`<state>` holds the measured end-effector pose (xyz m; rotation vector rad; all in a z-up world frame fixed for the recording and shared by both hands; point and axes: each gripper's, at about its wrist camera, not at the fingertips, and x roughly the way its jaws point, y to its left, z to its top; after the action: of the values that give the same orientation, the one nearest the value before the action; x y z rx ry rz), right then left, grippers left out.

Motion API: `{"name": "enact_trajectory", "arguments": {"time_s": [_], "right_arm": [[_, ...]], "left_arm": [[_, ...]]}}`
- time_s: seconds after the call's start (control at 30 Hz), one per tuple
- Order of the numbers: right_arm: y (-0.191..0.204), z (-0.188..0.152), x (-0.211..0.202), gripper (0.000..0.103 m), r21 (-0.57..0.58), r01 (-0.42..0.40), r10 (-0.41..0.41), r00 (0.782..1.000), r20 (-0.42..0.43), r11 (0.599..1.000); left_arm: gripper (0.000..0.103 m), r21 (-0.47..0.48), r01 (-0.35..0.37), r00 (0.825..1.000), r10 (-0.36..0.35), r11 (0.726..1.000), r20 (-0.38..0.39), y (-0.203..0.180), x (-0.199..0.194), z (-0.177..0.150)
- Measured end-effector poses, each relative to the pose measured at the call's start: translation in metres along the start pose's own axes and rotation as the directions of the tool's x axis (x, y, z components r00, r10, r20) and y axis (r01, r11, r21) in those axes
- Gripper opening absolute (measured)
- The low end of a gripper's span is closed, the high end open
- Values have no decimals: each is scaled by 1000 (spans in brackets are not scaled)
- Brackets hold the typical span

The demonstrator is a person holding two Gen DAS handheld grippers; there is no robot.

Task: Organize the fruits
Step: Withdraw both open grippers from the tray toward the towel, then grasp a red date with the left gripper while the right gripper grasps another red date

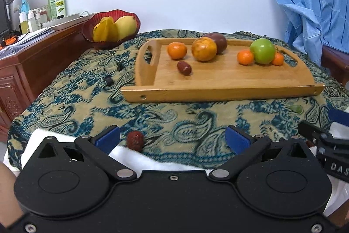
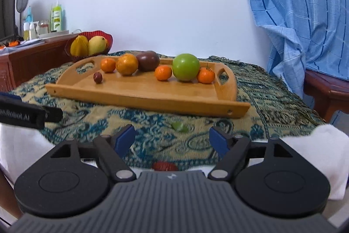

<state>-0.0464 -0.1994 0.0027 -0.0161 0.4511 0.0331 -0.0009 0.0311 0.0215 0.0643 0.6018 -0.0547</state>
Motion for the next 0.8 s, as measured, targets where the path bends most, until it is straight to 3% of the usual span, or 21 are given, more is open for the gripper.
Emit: {"name": "enact_trajectory", "arguments": {"time_s": [0.03, 0.13, 0.27, 0.47, 0.8], "right_arm": [[2, -3, -2, 85, -2, 5, -5, 1000, -5, 1000], [8, -11, -9, 84, -3, 3, -3, 1000, -7, 1000], [14, -14, -19, 72, -27, 2, -1, 1000, 29, 1000], [20, -17, -21, 48, -46, 19, -18, 1000, 24, 999], [17, -21, -12, 38, -26, 24, -25, 999, -29, 999]], "left_arm": [[102, -2, -2, 1000, 2, 1000, 2, 2, 0, -2], [88, -4, -10, 1000, 10, 1000, 3, 9, 2, -4], [67, -29, -14, 1000, 13, 999, -27, 19, 7, -4], [56, -25, -40, 998, 38, 999, -42, 26, 12, -6], [43, -30, -39, 996, 37, 999, -77, 28, 22, -7]]}}
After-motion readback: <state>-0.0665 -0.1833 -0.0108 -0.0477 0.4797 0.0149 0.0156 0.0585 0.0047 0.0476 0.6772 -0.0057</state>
